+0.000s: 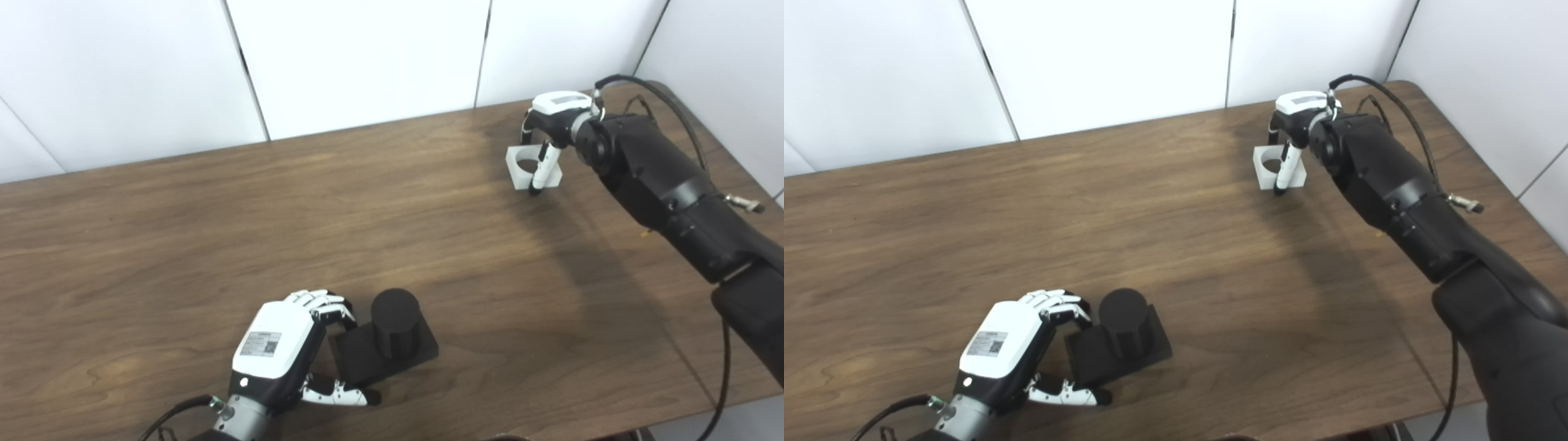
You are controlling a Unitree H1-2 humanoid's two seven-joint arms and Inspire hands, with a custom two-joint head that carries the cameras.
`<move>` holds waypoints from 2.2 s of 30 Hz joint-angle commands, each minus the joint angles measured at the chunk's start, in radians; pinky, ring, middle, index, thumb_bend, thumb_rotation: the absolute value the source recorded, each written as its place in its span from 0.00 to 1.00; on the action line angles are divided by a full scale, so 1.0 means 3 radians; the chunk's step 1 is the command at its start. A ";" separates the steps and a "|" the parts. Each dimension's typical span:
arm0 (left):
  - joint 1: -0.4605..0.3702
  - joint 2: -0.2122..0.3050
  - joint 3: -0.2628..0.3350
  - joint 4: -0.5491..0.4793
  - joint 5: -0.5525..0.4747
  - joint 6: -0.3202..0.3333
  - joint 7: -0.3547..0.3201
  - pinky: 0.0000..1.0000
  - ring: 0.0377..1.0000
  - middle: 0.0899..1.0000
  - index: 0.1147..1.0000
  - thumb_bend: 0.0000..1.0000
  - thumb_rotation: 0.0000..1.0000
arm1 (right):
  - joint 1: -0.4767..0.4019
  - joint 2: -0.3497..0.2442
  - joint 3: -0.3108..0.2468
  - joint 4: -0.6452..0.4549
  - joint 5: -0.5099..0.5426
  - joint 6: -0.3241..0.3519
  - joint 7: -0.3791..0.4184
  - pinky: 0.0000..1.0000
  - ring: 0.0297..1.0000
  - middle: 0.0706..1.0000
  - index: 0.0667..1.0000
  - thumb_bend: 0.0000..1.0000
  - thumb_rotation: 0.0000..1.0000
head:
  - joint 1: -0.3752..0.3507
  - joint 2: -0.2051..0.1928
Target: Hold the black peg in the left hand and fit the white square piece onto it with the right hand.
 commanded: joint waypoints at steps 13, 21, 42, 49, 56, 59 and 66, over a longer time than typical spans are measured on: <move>0.0010 -0.0031 -0.0071 0.0019 0.0229 0.0131 -0.0226 0.83 0.81 0.74 0.42 0.52 0.05 | 0.0128 -0.0111 0.0082 0.0159 -0.0342 -0.0615 -0.1171 1.00 0.98 0.83 0.45 0.52 0.13 | 0.0046 -0.0001; -0.0043 -0.0095 -0.0124 0.0084 0.0297 0.0156 -0.0251 0.83 0.81 0.73 0.42 0.52 0.05 | 0.0132 -0.0248 0.0040 -0.0268 -0.0273 -0.0715 -0.0876 1.00 0.97 0.84 0.45 0.52 0.13 | 0.0141 -0.0012; -0.0115 -0.0308 -0.0255 0.0138 0.0437 0.0313 -0.0452 0.85 0.81 0.74 0.42 0.52 0.05 | -0.0376 -0.0285 -0.0382 -0.3097 0.0920 0.0044 0.1643 1.00 1.00 0.85 0.45 0.52 0.14 | 0.0469 0.0053; -0.0139 -0.0332 -0.0298 0.0141 0.0461 0.0356 -0.0488 0.84 0.81 0.74 0.42 0.52 0.05 | -0.0542 -0.0053 -0.0356 -0.3623 0.1063 0.0422 0.1942 1.00 1.00 0.83 0.45 0.52 0.14 | 0.0508 0.0089; -0.0151 -0.0354 -0.0322 0.0103 0.0471 0.0416 -0.0554 0.84 0.82 0.74 0.42 0.52 0.05 | -0.0560 0.0153 -0.0361 -0.3920 0.0963 0.0462 0.2247 1.00 1.00 0.82 0.45 0.52 0.14 | 0.0537 0.0138; -0.0150 -0.0362 -0.0319 0.0099 0.0483 0.0421 -0.0559 0.84 0.82 0.74 0.42 0.52 0.05 | -0.0554 0.0235 -0.0333 -0.3988 0.0883 0.0462 0.2365 1.00 1.00 0.82 0.45 0.52 0.13 | 0.0540 0.0151; -0.0147 -0.0374 -0.0312 0.0089 0.0496 0.0423 -0.0558 0.84 0.82 0.73 0.42 0.52 0.05 | -0.0462 0.0206 -0.0142 -0.4048 0.0818 0.0458 0.2348 1.00 1.00 0.82 0.45 0.52 0.13 | 0.0542 0.0171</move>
